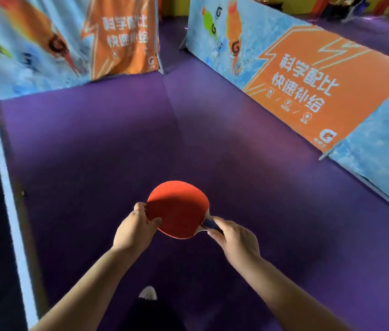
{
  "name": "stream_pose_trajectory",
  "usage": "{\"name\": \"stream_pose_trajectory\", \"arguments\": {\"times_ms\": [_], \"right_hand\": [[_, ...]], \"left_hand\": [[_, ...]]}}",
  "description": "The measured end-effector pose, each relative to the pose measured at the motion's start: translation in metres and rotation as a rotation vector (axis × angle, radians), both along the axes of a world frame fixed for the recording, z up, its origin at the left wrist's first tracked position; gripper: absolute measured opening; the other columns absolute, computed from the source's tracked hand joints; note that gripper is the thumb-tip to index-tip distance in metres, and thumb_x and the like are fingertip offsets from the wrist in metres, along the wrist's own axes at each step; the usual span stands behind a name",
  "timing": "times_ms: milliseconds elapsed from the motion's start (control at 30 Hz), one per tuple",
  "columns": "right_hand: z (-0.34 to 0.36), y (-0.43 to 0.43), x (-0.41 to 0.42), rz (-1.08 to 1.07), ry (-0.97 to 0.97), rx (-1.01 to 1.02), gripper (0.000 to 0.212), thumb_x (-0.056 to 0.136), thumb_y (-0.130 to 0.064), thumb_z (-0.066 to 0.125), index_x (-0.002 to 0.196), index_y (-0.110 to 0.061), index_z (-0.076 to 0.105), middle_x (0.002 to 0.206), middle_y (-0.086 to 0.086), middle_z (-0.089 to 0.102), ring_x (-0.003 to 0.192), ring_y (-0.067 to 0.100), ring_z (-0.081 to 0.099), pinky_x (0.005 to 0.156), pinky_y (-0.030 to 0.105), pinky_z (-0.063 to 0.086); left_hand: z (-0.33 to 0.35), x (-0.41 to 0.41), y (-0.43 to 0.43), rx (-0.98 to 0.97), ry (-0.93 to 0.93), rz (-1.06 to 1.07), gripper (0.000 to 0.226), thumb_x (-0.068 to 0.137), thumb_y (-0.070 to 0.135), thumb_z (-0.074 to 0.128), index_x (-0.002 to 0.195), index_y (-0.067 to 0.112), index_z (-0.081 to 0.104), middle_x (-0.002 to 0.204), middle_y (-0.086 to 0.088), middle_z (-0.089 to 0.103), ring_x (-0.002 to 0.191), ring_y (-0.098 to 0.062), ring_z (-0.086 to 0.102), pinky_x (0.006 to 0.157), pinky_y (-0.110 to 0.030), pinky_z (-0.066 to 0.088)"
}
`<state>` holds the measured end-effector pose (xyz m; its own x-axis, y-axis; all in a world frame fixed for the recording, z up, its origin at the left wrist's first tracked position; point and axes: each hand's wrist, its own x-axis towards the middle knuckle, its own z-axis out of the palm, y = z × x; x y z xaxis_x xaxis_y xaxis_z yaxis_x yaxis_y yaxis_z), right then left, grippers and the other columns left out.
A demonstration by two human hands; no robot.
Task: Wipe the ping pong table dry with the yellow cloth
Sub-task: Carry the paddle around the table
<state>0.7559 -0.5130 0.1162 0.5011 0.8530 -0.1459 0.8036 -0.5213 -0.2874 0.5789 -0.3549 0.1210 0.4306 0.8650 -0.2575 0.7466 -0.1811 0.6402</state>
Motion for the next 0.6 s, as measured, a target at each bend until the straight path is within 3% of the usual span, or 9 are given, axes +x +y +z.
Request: {"name": "stream_pose_trajectory", "arguments": {"times_ms": [200, 333, 433, 600], "right_hand": [[-0.011, 0.139, 0.038, 0.157, -0.002, 0.024, 0.039, 0.098, -0.050, 0.048, 0.135, -0.041, 0.053, 0.105, -0.009, 0.068, 0.095, 0.010, 0.065, 0.073, 0.026, 0.045], [-0.002, 0.240, 0.056, 0.198, -0.016, 0.020, 0.036, 0.098, -0.049, 0.049, 0.133, -0.040, 0.054, 0.104, -0.008, 0.067, 0.094, 0.011, 0.063, 0.068, 0.024, 0.036], [0.009, 0.322, 0.061, 0.245, -0.049, 0.011, 0.035, 0.098, -0.051, 0.047, 0.129, -0.037, 0.056, 0.102, -0.006, 0.066, 0.091, 0.013, 0.063, 0.072, 0.028, 0.045], [0.021, 0.441, 0.054, 0.344, -0.064, 0.010, 0.036, 0.099, -0.049, 0.047, 0.131, -0.034, 0.055, 0.102, -0.004, 0.066, 0.092, 0.017, 0.063, 0.075, 0.031, 0.046]], "left_hand": [[-0.014, 0.014, 0.110, 0.013, -0.010, 0.166, 0.041, 0.087, 0.034, 0.062, 0.118, 0.012, 0.047, 0.101, -0.002, 0.062, 0.093, -0.023, 0.060, 0.077, -0.036, 0.047], [-0.015, 0.024, 0.199, 0.015, -0.038, 0.226, 0.039, 0.088, 0.034, 0.061, 0.118, 0.013, 0.047, 0.096, 0.003, 0.059, 0.085, -0.018, 0.057, 0.072, -0.032, 0.045], [-0.008, 0.022, 0.268, 0.032, -0.057, 0.284, 0.039, 0.088, 0.036, 0.061, 0.117, 0.014, 0.046, 0.093, 0.006, 0.056, 0.082, -0.014, 0.053, 0.068, -0.029, 0.039], [0.001, 0.006, 0.365, 0.036, -0.108, 0.407, 0.038, 0.086, 0.033, 0.064, 0.116, 0.014, 0.048, 0.094, 0.005, 0.056, 0.082, -0.015, 0.052, 0.069, -0.029, 0.038]]}}
